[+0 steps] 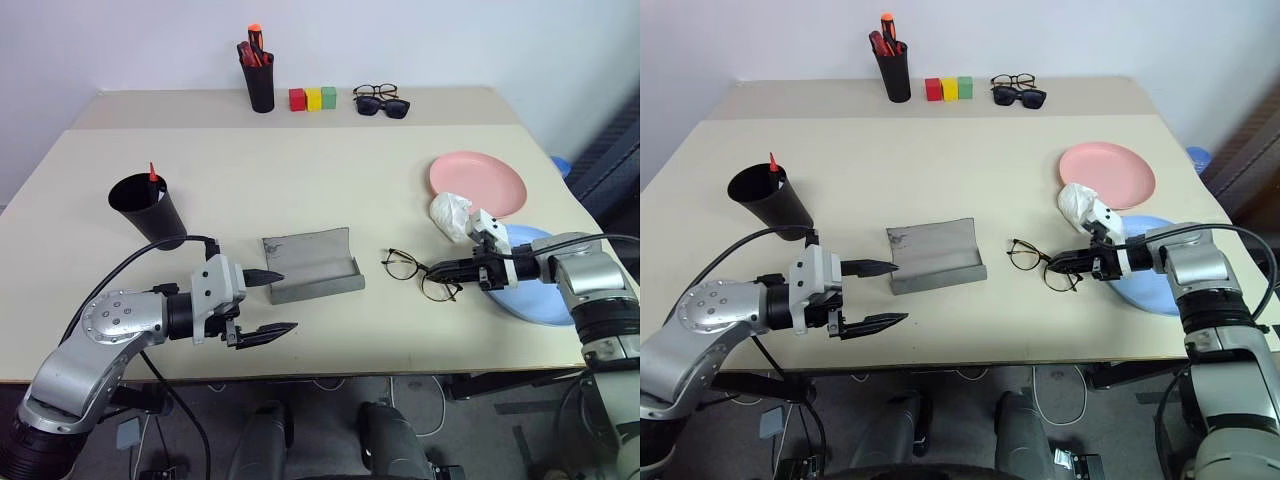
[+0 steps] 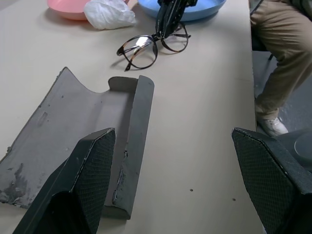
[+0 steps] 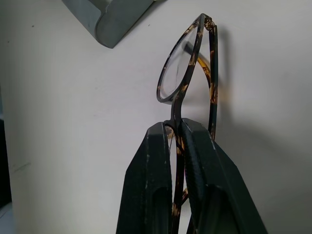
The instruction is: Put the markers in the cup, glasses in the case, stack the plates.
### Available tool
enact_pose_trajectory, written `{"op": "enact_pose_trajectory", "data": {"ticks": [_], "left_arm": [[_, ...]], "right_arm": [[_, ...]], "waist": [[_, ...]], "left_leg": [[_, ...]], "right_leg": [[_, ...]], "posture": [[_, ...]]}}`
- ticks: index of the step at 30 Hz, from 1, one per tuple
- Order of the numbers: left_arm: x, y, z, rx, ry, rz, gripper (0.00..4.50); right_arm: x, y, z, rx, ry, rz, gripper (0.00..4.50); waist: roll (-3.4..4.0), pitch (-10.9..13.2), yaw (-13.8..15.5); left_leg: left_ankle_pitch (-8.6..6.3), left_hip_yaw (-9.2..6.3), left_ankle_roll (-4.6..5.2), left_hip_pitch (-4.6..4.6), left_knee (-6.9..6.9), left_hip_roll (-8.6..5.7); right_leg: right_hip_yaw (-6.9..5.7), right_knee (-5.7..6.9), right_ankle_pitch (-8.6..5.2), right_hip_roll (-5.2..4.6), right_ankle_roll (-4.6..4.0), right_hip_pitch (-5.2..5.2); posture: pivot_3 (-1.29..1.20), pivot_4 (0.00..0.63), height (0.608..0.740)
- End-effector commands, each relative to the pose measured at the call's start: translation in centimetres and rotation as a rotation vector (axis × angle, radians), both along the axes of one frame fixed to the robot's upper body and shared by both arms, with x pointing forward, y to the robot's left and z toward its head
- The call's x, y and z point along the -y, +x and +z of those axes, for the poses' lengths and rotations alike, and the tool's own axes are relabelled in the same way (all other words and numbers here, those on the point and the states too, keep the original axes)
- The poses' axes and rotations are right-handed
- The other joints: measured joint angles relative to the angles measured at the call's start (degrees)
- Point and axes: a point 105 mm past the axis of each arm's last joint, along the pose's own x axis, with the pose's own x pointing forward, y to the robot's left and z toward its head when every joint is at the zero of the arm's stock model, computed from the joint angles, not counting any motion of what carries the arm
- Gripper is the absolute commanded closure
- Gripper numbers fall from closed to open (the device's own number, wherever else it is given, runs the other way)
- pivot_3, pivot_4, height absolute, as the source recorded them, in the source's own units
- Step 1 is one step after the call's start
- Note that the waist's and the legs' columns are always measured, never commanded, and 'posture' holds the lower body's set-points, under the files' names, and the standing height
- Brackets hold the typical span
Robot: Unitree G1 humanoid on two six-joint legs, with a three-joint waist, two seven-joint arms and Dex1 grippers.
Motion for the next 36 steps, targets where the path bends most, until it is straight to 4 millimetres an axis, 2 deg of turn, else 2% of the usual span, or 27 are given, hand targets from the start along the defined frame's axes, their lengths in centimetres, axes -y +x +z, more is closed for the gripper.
{"op": "enact_pose_trajectory", "data": {"ticks": [1,4,14,28,31,35,36], "left_arm": [[0.15,-0.35,0.83,0.038,-0.001,-0.012,0.6],[0.14,-0.39,0.81,0.037,0.0,-0.009,0.6],[0.13,-0.52,0.7,0.037,-0.001,0.003,0.6],[0.13,-0.55,0.68,0.039,-0.004,0.01,0.6],[0.12,-0.53,0.67,0.04,-0.002,0.01,0.6],[0.06,-0.43,0.63,0.041,0.0,0.013,0.6],[0.05,-0.42,0.61,0.04,0.001,0.013,0.6]], "right_arm": [[-0.69,0.44,0.49,0.034,0.003,0.02,2.79],[-0.93,1.03,0.54,0.081,0.003,0.003,1.37],[-1.58,0.95,0.49,0.041,0.004,0.048,1.37],[-1.28,0.85,0.56,0.033,-0.002,0.046,1.37],[-1.24,0.96,0.61,0.04,-0.005,0.042,2.22],[-1.19,1.1,0.65,0.047,-0.007,0.036,4.25],[-1.15,1.13,0.65,0.048,-0.009,0.035,4.49]], "waist": [[0.0,0.0,0.03],[0.0,0.0,0.01],[0.01,0.01,0.11],[0.01,0.01,0.11],[0.01,0.01,0.11],[0.01,0.0,0.1],[-0.02,-0.01,-0.07]], "left_leg": [[0.0,0.0,0.0,0.0,0.0,0.0],[0.0,0.0,0.0,-0.01,0.0,0.0],[0.0,0.01,0.0,-0.02,0.0,0.0],[0.0,0.0,0.0,-0.02,0.0,0.0],[0.0,0.01,0.0,-0.02,0.0,0.0],[0.0,0.0,0.0,-0.02,0.0,0.0],[0.0,0.0,0.0,0.0,0.0,0.0]], "right_leg": [[0.0,0.0,0.0,0.0,0.0,0.0],[0.0,0.0,0.0,0.0,0.0,-0.01],[0.0,-0.01,0.0,0.0,0.0,-0.01],[0.0,0.0,0.0,0.0,0.0,-0.01],[0.0,-0.01,0.0,0.0,0.0,-0.01],[0.0,0.0,0.0,0.0,0.0,-0.02],[0.0,-0.01,0.0,0.0,0.0,0.01]], "posture": [[0.0,0.15,0.74],[0.0,0.15,0.74],[0.0,0.15,0.74],[0.0,0.15,0.74],[0.0,0.15,0.74],[0.0,0.15,0.74],[0.0,0.15,0.74]]}}
